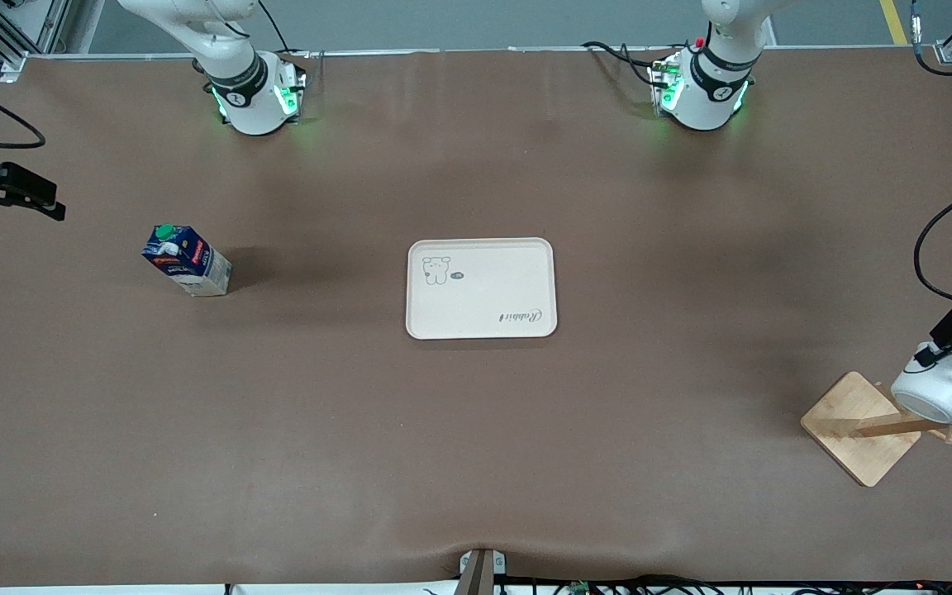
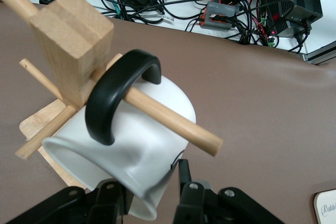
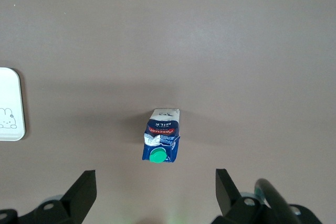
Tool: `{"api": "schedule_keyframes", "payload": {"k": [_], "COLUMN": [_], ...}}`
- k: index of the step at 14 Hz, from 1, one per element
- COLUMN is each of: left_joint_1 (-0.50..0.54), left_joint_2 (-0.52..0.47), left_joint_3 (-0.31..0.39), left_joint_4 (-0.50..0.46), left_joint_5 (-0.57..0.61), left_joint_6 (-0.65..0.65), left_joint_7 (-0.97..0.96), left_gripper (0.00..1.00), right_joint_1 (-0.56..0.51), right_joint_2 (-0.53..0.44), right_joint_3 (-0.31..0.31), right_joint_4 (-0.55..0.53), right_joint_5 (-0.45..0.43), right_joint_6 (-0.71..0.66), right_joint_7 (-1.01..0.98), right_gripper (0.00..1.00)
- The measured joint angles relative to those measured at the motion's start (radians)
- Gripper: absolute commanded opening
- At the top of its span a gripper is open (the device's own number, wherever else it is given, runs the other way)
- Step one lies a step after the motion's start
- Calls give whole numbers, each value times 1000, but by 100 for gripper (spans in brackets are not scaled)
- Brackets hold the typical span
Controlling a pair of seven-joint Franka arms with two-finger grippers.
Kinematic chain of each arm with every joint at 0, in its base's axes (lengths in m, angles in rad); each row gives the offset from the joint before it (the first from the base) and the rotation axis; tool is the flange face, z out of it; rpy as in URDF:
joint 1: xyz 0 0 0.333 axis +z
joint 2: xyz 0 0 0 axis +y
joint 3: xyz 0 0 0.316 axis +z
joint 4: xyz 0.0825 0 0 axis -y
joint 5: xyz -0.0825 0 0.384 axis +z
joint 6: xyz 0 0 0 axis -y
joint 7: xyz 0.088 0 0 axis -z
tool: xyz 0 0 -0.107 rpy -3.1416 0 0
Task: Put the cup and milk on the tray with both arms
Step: 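Move the left gripper to the white mug on the wooden stand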
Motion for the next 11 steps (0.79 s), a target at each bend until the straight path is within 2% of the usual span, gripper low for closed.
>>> {"api": "schedule_keyframes", "payload": {"k": [4,5,11], "left_joint_1": [-8,-10,-16], "left_joint_2": [-1,-1,0], "left_joint_3": [-7,-7,-18], "left_joint_4": [4,5,11], "left_joint_5": [-3,-3,-9], "left_joint_6": [-4,-4,-4], "left_joint_7": [0,0,4], "left_gripper": [2,0,0], "right_joint_1": [-5,-6,-7], "right_joint_2": [2,3,34], "right_joint_3": [0,0,2], "right_joint_4": [2,2,3], "right_joint_5": [0,0,0], "right_joint_6": [24,26,30], "right_joint_7": [0,0,0], "right_gripper": [100,100,100]}}
